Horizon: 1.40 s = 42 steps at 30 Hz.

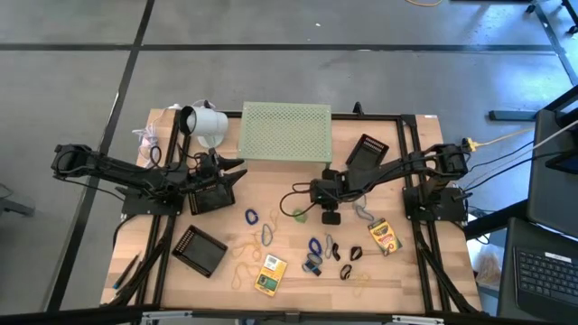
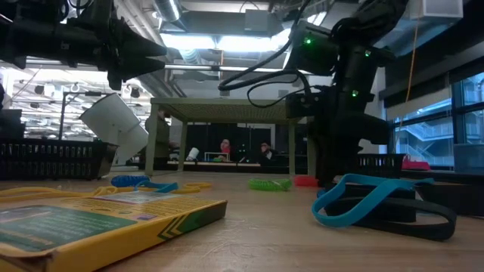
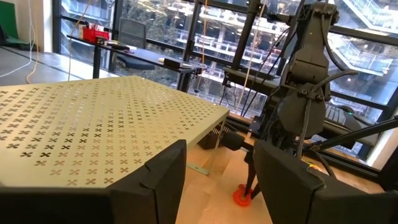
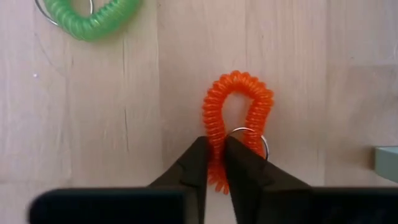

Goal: Pick & Place Office Desk Supplies
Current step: Put the orange spring keychain into the top right black bin

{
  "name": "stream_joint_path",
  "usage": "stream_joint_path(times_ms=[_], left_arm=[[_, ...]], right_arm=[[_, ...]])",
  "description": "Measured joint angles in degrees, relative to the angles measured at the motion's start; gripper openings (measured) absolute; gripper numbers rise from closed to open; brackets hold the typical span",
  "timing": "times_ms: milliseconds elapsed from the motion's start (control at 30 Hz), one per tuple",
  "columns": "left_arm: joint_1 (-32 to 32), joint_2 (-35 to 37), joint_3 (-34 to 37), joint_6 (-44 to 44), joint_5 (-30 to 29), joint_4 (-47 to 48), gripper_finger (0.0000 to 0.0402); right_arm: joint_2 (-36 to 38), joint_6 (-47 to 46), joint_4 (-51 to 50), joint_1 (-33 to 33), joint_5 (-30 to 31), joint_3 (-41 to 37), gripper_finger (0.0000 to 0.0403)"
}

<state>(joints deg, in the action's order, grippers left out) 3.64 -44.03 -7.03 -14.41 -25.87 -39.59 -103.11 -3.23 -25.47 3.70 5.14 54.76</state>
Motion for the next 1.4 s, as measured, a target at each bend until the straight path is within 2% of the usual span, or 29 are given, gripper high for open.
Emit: stream_joint_path(times_ms=[100, 367, 667, 767, 967, 1267, 1400], left_arm=[[0.00, 0.00, 0.00, -0.01, -0.01, 0.00, 0.0182], [0.00, 0.00, 0.00, -0.01, 0.00, 0.00, 0.0182], [0.01, 0.00, 0.00, -0.01, 0.00, 0.39, 0.0182], [0.00, 0.00, 0.00, -0.03, -0.02, 0.59, 0.0182], [0.00, 0.00, 0.00, -0.03, -0.02, 0.79, 0.0182], [0.00, 0.00, 0.00, -0.05, -0.15, 0.81, 0.0182], [0.00, 0.00, 0.00, -0.03, -0.17, 0.81, 0.0182]], right_arm=[[0.00, -0.84, 0.19, 0.00, -0.02, -0.04, 0.0011], [1.91, -0.76, -0.73, 0.68, 1.91, -0.31, 0.0012], [13.07, -0.84, -2.77, 0.70, 4.90, -0.35, 0.0011], [17.16, -1.91, -2.45, 0.82, 8.27, -0.28, 0.0011], [25.52, -1.65, 1.41, 1.86, 16.29, -0.28, 0.0011], [34.71, 2.63, 9.51, 2.58, 18.01, -0.20, 0.0017], [37.23, 2.30, 9.14, 2.52, 22.47, -0.20, 0.0017]])
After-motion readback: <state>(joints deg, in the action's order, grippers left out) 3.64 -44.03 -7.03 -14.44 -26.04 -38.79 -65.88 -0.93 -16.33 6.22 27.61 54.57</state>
